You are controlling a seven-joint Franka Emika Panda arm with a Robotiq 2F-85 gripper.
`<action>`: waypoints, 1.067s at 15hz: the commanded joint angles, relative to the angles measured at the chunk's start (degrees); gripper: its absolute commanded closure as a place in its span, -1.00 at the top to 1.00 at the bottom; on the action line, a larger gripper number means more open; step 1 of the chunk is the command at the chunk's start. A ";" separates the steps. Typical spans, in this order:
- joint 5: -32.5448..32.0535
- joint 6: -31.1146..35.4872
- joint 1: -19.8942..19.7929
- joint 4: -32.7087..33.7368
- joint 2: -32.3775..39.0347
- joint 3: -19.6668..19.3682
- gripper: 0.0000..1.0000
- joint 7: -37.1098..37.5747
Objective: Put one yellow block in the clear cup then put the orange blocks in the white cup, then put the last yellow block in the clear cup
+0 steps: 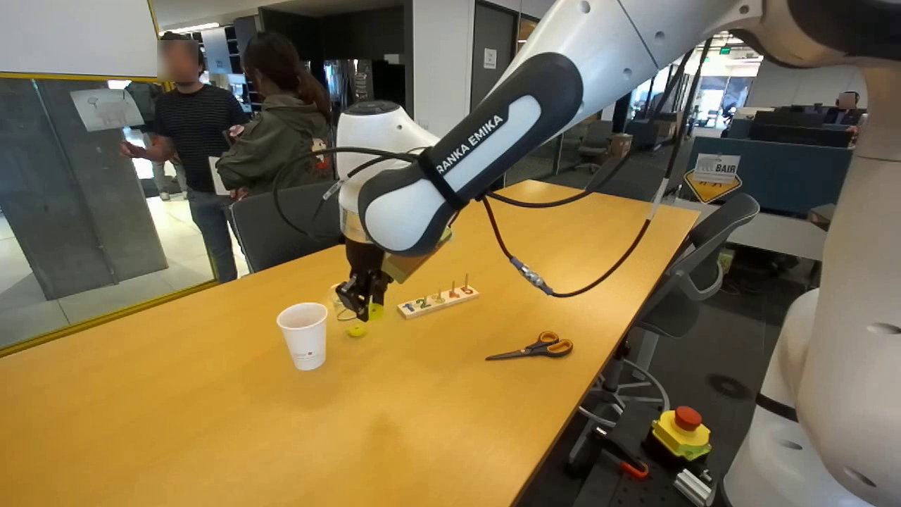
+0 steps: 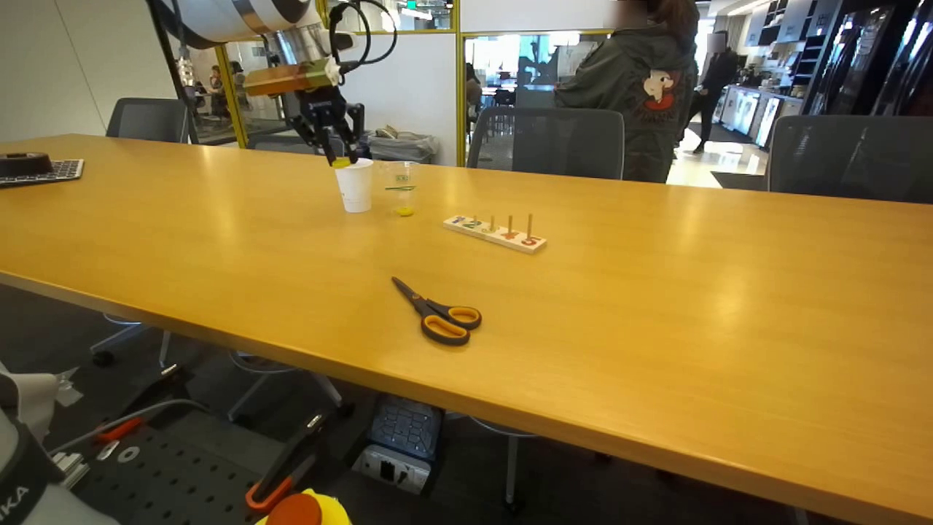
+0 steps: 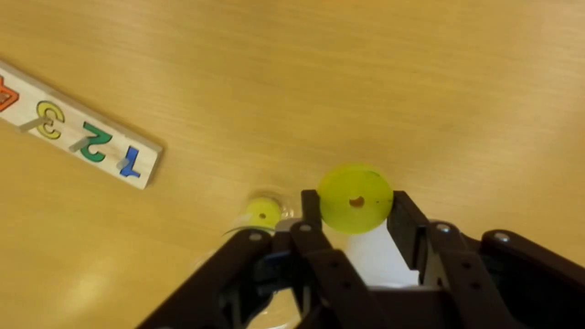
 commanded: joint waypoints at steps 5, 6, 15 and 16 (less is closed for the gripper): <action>1.67 -1.50 -1.34 17.45 12.31 -2.54 -0.51 -5.43; 1.80 -1.57 -1.36 19.04 13.66 -2.77 -0.51 -5.78; 3.66 -2.63 -1.81 26.36 19.93 -3.55 -0.06 -7.99; 3.74 -2.89 -1.78 26.54 20.04 -3.65 0.35 -7.96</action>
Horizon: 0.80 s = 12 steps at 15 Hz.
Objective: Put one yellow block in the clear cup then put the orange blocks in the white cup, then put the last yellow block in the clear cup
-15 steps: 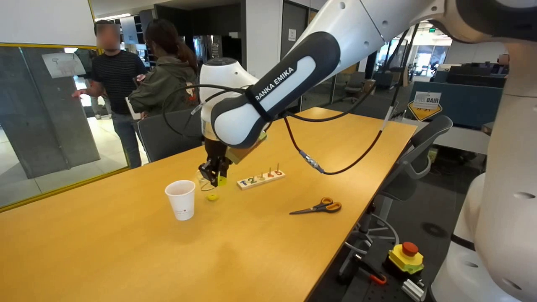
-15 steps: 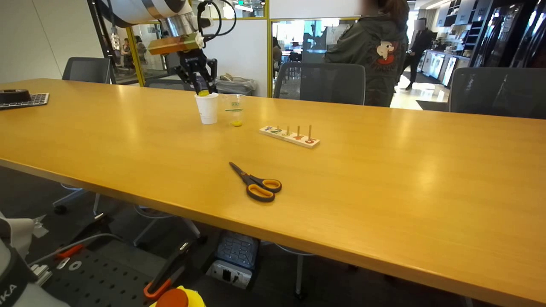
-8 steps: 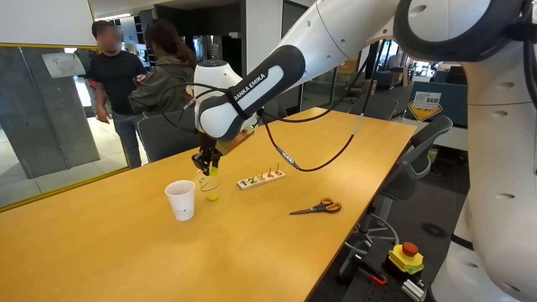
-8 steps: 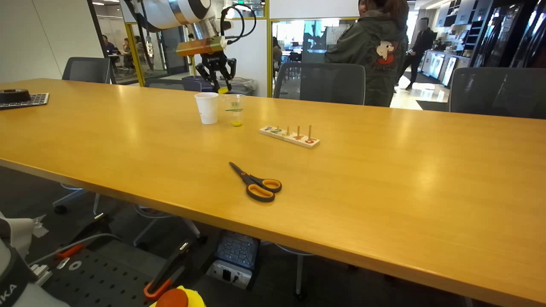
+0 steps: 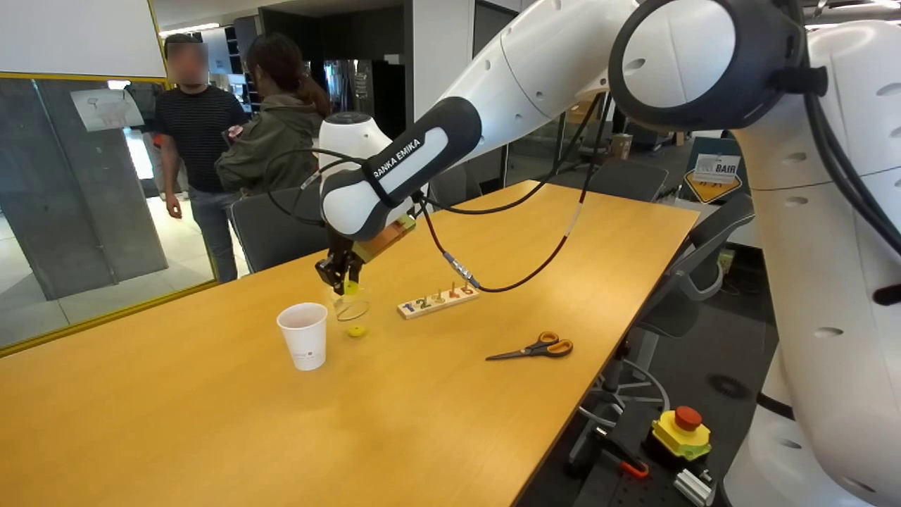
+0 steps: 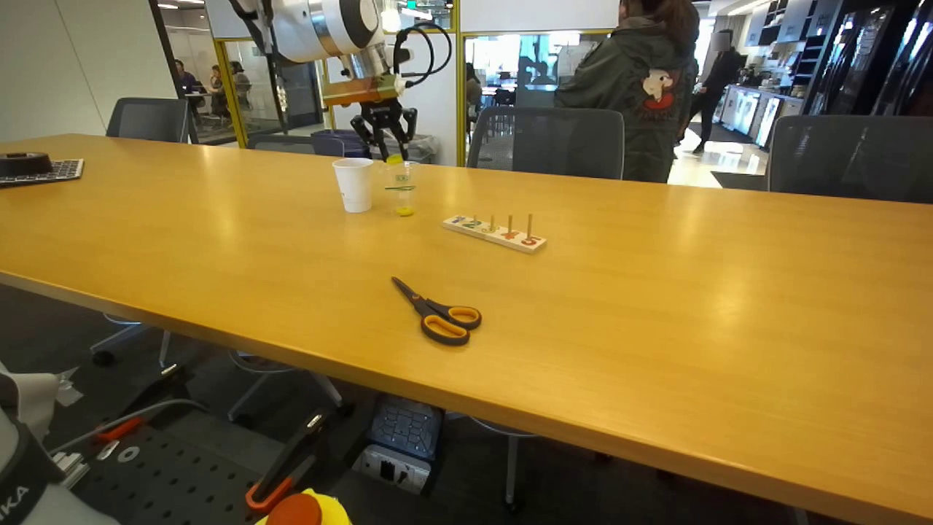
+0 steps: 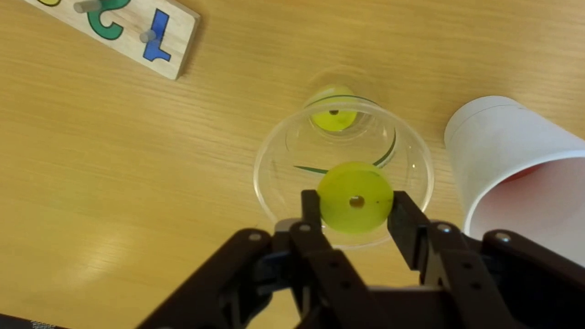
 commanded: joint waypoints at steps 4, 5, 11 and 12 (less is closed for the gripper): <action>0.81 -2.86 0.52 2.02 -0.17 -1.07 0.94 -0.86; 0.31 -2.91 0.75 1.08 -1.13 -1.35 0.99 -0.37; 0.07 -6.73 0.59 -10.50 -14.09 -0.65 1.00 -0.97; 0.32 -7.22 0.44 -13.61 -17.40 -0.31 1.00 -1.25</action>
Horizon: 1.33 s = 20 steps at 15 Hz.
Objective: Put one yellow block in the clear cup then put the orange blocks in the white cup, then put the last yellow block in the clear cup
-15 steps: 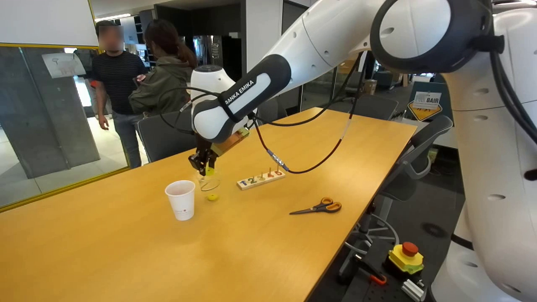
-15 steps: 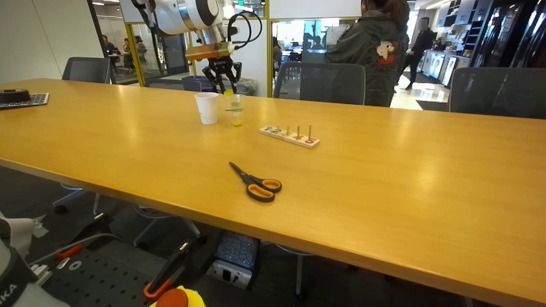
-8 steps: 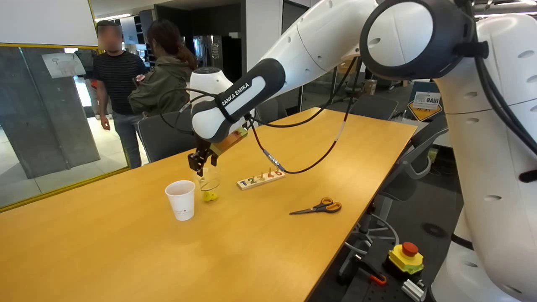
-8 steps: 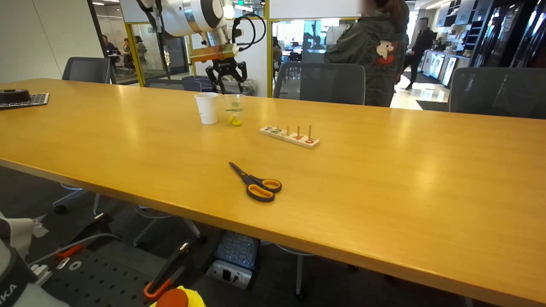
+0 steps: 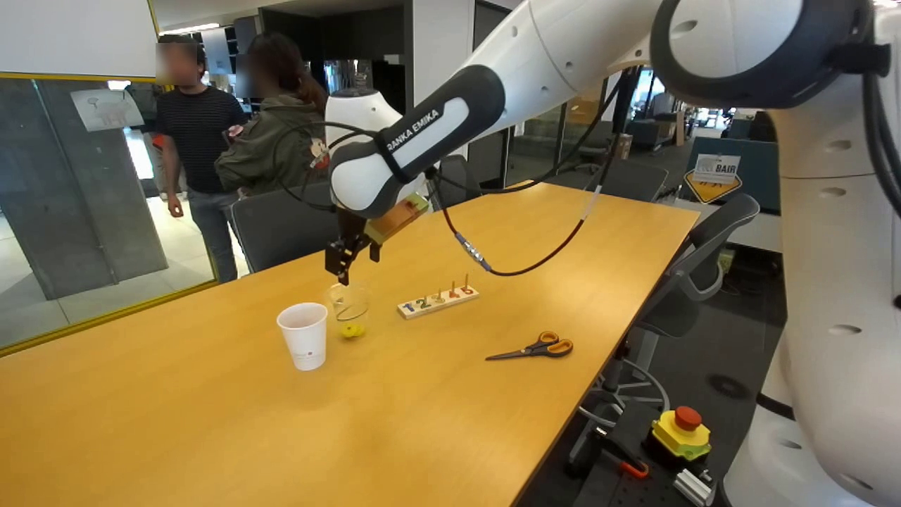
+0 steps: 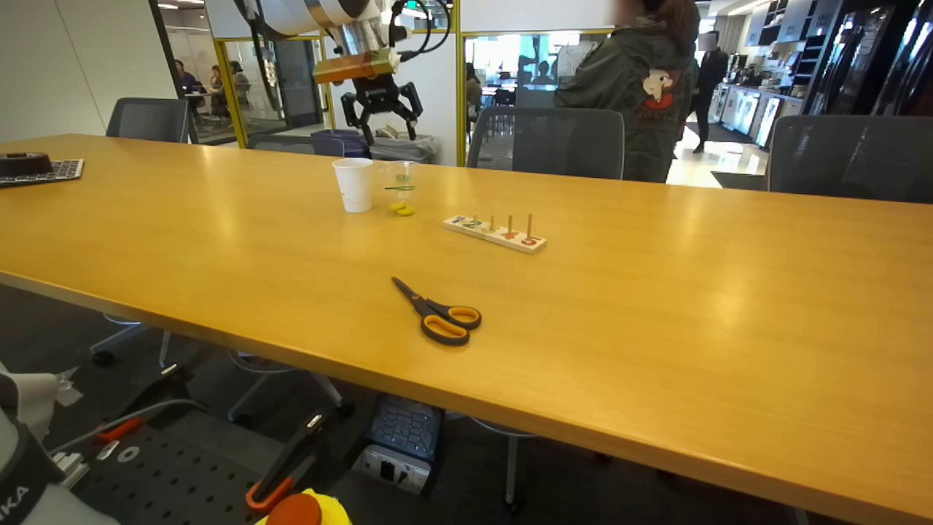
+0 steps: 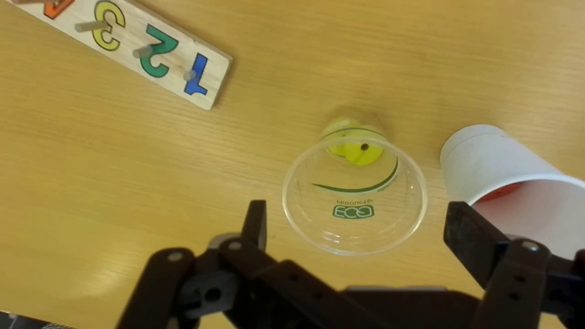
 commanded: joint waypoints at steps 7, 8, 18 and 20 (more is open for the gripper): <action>10.79 -9.59 0.02 -28.57 -31.93 2.15 1.00 -14.60; 12.23 -12.02 0.28 -30.77 -35.08 1.76 1.00 -16.83; 14.61 -38.19 -0.56 -38.09 -62.13 -9.32 1.00 -34.09; 13.90 -37.98 -1.83 -38.66 -65.53 -10.17 1.00 -30.84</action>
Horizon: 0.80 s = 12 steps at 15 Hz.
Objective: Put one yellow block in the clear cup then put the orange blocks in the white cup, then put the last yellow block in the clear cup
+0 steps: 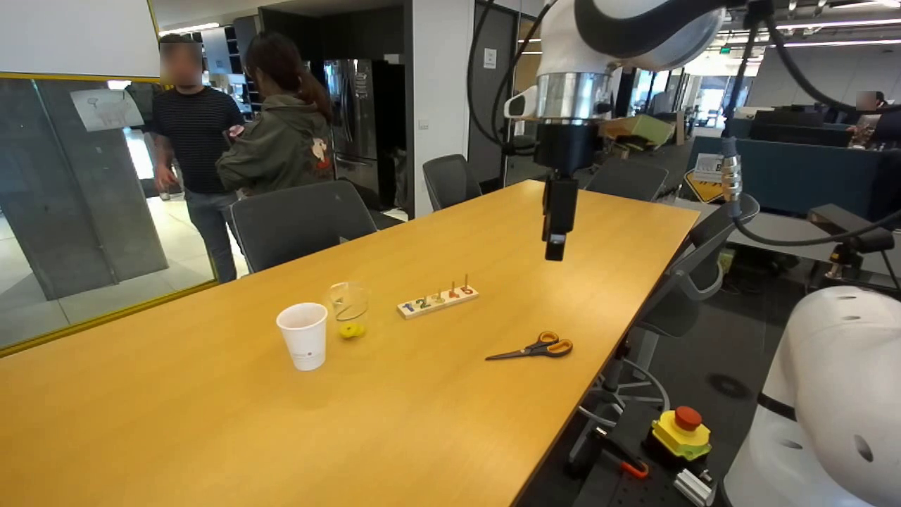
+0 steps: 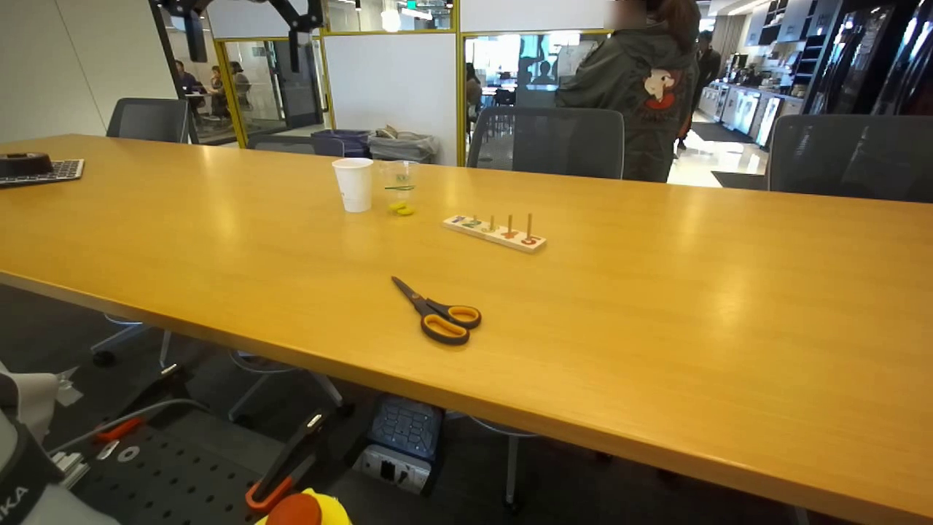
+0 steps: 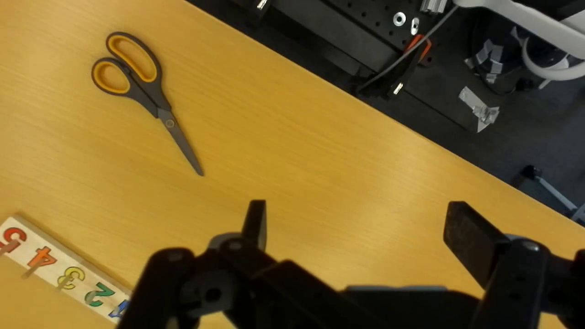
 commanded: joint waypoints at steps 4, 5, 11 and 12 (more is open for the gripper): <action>-1.01 0.26 -4.40 -1.95 -9.42 -0.80 1.00 8.73; -1.37 0.45 -4.94 -2.31 -9.93 -0.62 1.00 10.04; -2.30 -0.52 -5.28 -2.68 -9.80 -1.57 1.00 11.89; -2.55 -0.52 -5.44 -2.92 -9.99 -1.57 1.00 12.14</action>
